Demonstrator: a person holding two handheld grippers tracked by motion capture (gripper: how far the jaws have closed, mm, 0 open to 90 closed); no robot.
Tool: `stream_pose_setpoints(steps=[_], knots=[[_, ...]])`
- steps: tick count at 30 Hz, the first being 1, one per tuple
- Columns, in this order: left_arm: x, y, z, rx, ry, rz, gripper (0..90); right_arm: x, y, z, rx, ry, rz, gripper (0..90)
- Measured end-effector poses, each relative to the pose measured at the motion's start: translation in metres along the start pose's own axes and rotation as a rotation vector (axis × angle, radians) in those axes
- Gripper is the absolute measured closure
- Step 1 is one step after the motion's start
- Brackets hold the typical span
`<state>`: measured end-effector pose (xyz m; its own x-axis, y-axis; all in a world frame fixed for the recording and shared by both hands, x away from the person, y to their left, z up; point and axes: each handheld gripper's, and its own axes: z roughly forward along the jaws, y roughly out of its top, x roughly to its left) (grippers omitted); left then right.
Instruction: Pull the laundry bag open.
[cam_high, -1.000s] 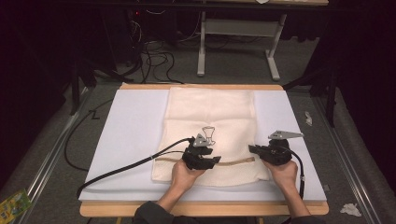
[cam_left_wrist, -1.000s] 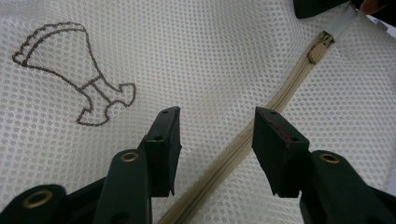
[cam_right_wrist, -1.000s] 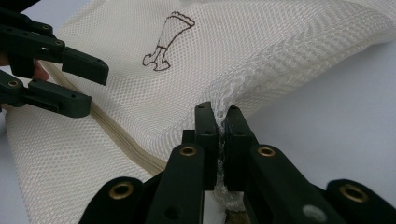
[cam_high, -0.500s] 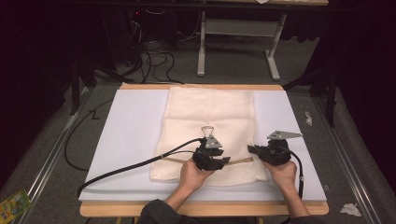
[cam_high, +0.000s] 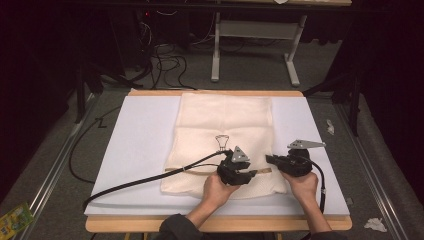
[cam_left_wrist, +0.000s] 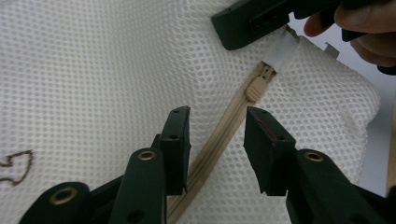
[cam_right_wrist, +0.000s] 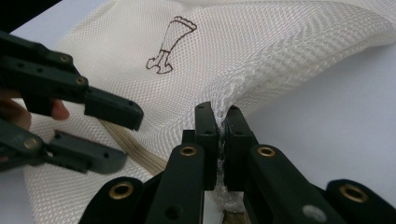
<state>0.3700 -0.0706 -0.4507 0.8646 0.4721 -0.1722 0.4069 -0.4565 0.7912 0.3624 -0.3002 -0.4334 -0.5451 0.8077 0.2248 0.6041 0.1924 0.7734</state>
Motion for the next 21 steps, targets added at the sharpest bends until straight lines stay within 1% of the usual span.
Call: stream_pose_setpoints(steps=[2,4,8,11,15,21], knots=[[-0.003,0.001,0.003,0.004,-0.004,0.006,61.2,0.0,0.001,-0.001,0.001,0.001,0.006,88.1],[-0.006,0.002,0.006,0.008,-0.008,0.014,61.1,0.001,0.002,-0.003,-0.001,0.0,0.001,88.2],[-0.006,0.005,0.01,0.007,0.0,0.001,61.0,0.002,0.003,-0.004,0.004,-0.005,-0.005,88.1],[-0.007,0.005,0.012,-0.002,-0.008,-0.002,60.9,0.003,0.006,-0.005,0.007,-0.006,-0.002,88.1],[-0.008,0.005,0.014,-0.002,-0.012,-0.006,60.2,0.006,0.009,-0.005,0.006,-0.012,-0.012,88.2],[-0.01,0.005,0.016,-0.013,-0.02,-0.007,59.3,0.008,0.01,-0.002,0.005,-0.004,0.002,88.2]])
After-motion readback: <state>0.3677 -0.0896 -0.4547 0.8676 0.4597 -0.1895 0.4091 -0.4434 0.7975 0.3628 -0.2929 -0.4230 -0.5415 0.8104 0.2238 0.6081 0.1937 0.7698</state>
